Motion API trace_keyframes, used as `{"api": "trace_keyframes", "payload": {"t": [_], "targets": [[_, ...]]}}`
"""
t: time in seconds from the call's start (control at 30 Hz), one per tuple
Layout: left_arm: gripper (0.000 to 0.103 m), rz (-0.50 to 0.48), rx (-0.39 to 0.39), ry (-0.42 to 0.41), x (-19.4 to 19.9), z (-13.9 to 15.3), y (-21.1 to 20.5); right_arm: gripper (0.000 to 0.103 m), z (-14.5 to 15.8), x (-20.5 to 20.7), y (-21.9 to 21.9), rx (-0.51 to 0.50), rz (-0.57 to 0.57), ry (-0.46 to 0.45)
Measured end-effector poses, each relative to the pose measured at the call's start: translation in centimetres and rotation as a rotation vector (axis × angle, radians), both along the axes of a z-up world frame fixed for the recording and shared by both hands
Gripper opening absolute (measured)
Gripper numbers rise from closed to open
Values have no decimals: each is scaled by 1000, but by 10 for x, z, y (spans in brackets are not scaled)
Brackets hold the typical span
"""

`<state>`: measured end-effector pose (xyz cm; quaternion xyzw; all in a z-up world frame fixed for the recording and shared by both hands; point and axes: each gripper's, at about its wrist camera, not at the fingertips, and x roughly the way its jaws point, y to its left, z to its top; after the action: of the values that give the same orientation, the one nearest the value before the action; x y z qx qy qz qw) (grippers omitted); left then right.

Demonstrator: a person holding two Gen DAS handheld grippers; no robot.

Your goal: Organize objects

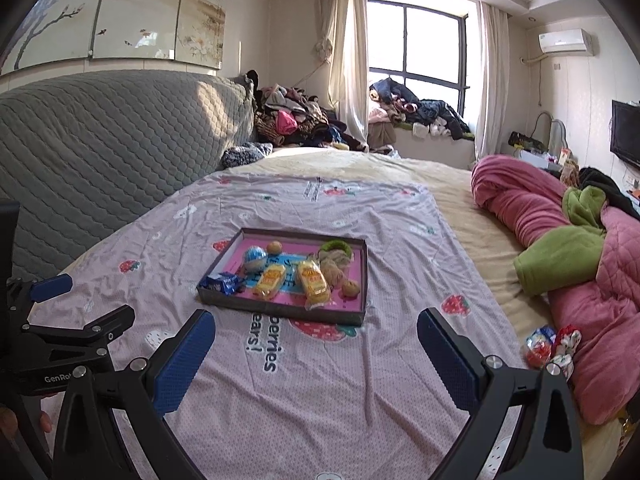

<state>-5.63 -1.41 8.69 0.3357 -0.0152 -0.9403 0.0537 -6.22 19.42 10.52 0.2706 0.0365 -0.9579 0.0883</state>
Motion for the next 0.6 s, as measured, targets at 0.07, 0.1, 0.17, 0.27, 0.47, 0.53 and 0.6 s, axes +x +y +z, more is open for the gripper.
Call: {"api": "trace_keyframes", "payload": {"t": [0.07, 0.1, 0.17, 0.27, 0.47, 0.53, 0.6], "targets": [[103, 0, -3, -4, -2, -7, 0, 102, -9, -2, 1, 0, -4, -17], [103, -1, -2, -6, -2, -11, 0, 102, -14, -3, 1, 0, -6, -22], [103, -2, 6, -14, -4, -20, -1, 102, -22, -5, 1, -3, -7, -37], [103, -7, 20, -33, -8, -33, -1, 102, -35, -8, 2, -2, -9, -68], [103, -12, 32, -66, -14, -57, -1, 102, -56, -11, 5, -5, -14, -106], [103, -11, 29, -68, -15, -64, -1, 102, -62, -12, 7, -6, -20, -117], [103, -4, 21, -72, -16, -70, -1, 102, -68, -12, 9, -10, -28, -121]]}}
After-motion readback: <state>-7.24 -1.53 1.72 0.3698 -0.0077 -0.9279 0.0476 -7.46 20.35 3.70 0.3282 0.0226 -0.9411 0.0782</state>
